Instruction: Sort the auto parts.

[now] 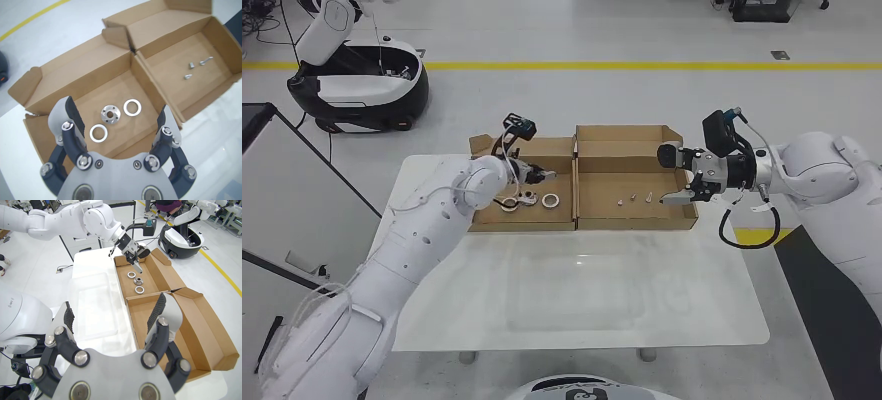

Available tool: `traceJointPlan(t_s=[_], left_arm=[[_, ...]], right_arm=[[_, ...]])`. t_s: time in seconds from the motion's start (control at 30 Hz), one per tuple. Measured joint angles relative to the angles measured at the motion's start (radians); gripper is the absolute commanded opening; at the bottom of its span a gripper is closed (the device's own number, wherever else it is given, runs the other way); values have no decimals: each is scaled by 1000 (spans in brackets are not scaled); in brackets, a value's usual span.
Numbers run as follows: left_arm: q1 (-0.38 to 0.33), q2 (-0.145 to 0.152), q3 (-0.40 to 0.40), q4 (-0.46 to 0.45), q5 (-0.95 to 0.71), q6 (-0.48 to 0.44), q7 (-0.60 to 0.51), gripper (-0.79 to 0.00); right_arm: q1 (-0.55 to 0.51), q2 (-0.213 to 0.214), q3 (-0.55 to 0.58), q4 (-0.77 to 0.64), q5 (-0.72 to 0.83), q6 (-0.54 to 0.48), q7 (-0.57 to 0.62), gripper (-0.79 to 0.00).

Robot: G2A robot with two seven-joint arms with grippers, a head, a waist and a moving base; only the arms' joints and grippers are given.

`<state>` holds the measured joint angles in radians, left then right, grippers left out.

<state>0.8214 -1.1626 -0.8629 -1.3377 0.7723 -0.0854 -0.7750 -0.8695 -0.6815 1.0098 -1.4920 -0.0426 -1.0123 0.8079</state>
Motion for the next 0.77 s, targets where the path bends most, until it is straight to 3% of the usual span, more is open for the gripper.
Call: traceJointPlan(t_s=[0.23, 0.43, 0.6, 0.77], left_arm=[[190, 54, -180, -280, -79, -124, 41, 0], [333, 85, -308, -458, -121, -193, 55, 0], [431, 100, -400, -566, -171, -228, 99, 0], [437, 100, -405, -572, -171, -231, 103, 0]], right_arm=[[0, 0, 0, 0, 0, 0, 0, 0], [0, 0, 0, 0, 0, 0, 0, 0], [0, 0, 0, 0, 0, 0, 0, -1], [0, 0, 0, 0, 0, 0, 0, -1]])
